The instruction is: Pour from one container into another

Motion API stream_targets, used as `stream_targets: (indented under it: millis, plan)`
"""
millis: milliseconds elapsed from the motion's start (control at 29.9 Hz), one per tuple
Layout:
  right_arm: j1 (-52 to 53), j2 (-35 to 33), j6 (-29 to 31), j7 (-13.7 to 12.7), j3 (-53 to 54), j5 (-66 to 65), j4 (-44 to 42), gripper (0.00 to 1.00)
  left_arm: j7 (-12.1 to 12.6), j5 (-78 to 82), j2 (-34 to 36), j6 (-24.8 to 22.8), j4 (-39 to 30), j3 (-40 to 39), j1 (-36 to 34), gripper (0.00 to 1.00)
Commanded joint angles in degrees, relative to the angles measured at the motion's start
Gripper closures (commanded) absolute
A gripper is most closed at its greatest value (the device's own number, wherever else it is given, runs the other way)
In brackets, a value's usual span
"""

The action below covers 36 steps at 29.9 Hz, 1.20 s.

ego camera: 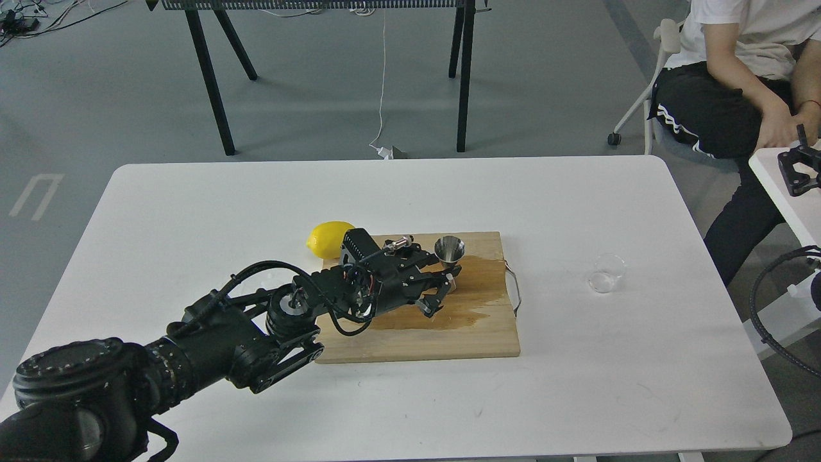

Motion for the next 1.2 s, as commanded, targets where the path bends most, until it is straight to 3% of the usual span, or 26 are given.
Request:
stream_targets:
  millis: [0, 100, 267, 435, 635, 1003, 1170]
  plan:
    - [0.0, 0.0, 0.0, 0.0, 0.2, 0.0, 0.1, 0.0, 0.0, 0.0, 0.4, 0.0, -0.1, -0.1, 0.1, 0.67]
    - [0.0, 0.0, 0.0, 0.0, 0.3, 0.0, 0.1, 0.0, 0.0, 0.0, 0.6, 0.0, -0.3, -0.2, 0.2, 0.57]
    - [0.0, -0.2, 0.0, 0.0, 0.3, 0.0, 0.1, 0.0, -0.1, 0.0, 0.8, 0.0, -0.6, -0.2, 0.1, 0.56]
    - [0.0, -0.3, 0.0, 0.0, 0.3, 0.0, 0.1, 0.0, -0.4, 0.0, 1.0, 0.3, -0.9, -0.2, 0.2, 0.48]
    - [-0.1, -0.3, 0.0, -0.2, 0.2, -0.1, 0.1, 0.0, -0.8, 0.0, 3.4, 0.3, -4.5, -0.4, 0.7, 0.21]
    - [-0.2, -0.3, 0.0, -0.3, 0.0, -0.1, 0.1, 0.0, -0.8, 0.0, 9.8, 2.0, -7.5, -1.6, 4.6, 0.19]
    - [-0.5, -0.3, 0.0, -0.3, -0.6, -0.3, 0.1, 0.0, -0.7, 0.0, 17.3, 0.9, -16.8, -8.2, 9.4, 0.12]
